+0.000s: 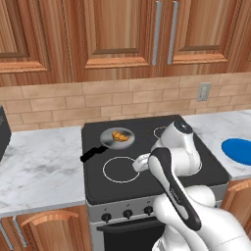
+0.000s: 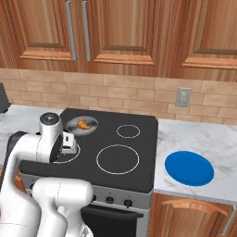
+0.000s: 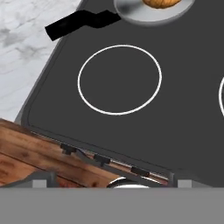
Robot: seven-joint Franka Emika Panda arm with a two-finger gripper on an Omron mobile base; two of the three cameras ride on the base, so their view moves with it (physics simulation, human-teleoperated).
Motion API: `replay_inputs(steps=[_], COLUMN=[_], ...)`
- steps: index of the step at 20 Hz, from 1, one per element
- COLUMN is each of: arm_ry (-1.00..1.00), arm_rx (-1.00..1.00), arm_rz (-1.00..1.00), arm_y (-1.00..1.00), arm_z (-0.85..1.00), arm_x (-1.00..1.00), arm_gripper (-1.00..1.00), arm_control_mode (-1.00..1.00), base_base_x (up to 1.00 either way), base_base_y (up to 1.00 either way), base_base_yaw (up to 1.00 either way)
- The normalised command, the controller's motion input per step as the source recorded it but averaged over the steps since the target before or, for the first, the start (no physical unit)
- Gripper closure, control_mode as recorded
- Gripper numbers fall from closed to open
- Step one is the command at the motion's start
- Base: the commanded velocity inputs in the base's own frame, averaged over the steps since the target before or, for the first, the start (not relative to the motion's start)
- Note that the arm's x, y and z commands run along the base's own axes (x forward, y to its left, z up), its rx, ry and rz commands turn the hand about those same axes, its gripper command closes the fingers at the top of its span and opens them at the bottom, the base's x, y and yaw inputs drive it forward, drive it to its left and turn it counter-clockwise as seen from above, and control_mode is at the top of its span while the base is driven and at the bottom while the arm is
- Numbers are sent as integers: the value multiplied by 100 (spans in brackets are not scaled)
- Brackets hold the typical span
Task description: Pick the croissant and place it on the pan. Then turn on the stove to warm the croissant.
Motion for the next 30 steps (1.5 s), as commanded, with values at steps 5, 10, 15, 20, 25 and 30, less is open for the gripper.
replay_inputs(steps=[5, 10, 15, 20, 25, 30], arm_ry=[0, -3, -17, -20, -19, -16], arm_rx=[0, 0, 0, 0, 0, -1], arm_rz=[-12, -12, -7, -6, -4, -2], arm_y=[2, 1, 5, 9, 11, 11], arm_z=[0, -3, -24, -25, -31, -39], arm_x=[-42, -43, -44, -35, -25, -23], arm_gripper=[-100, -100, -100, -100, -100, -100], arm_control_mode=[-100, -100, -100, -100, -100, -100], base_base_x=[0, 0, 0, 0, 0, 0], base_base_y=[0, 0, 0, 0, 0, 0], base_base_yaw=[0, 0, 0, 0, 0, 0])
